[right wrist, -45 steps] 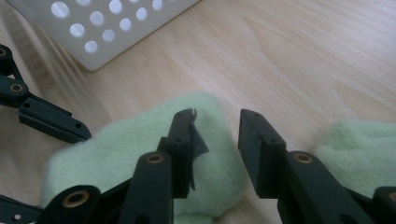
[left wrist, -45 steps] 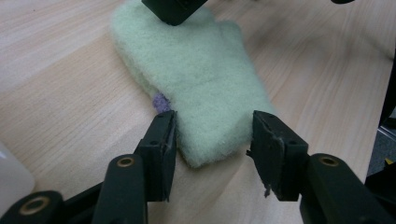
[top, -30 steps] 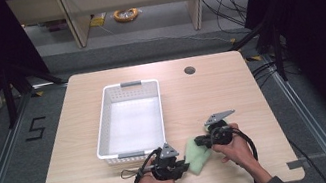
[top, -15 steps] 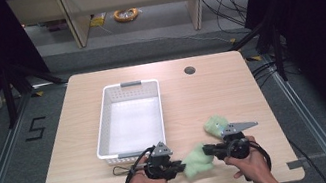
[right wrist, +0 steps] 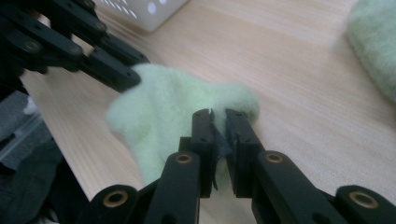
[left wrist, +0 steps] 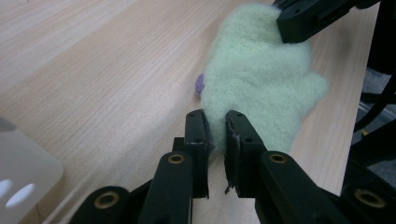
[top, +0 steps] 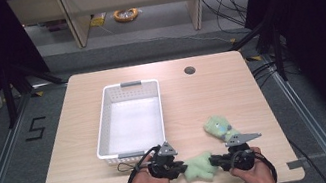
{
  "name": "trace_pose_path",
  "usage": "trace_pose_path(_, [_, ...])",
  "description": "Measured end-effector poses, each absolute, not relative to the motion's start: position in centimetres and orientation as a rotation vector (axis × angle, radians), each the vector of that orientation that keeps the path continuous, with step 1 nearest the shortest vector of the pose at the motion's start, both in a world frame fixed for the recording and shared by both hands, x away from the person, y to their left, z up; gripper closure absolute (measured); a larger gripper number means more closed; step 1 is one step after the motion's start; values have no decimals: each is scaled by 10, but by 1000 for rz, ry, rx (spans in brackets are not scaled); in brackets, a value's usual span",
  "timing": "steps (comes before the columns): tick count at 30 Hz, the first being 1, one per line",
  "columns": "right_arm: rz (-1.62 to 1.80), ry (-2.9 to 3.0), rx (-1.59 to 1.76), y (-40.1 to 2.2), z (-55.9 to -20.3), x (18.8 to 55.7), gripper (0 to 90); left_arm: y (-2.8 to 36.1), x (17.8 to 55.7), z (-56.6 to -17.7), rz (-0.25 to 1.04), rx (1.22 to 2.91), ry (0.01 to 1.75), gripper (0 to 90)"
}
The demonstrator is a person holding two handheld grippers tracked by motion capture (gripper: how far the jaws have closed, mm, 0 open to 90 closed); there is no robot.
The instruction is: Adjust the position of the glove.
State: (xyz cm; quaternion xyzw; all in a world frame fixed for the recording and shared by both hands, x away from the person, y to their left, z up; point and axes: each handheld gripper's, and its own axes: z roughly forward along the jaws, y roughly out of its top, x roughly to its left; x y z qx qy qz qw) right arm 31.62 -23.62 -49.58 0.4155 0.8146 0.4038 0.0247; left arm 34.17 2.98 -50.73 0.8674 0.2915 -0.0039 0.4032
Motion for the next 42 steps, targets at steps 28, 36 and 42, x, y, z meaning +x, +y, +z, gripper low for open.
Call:
trace_pose_path(28, [1058,2233,1277,-296,-466,345,546,47,312,-483,137,2216,737,360])
trace_pose_path(36, [1030,2241,1290,-300,-469,369,565,55,305,-484,111,2189,780,345])
trace_pose_path(42, [990,2281,1296,-289,-474,388,576,59,301,-490,95,2201,780,338])
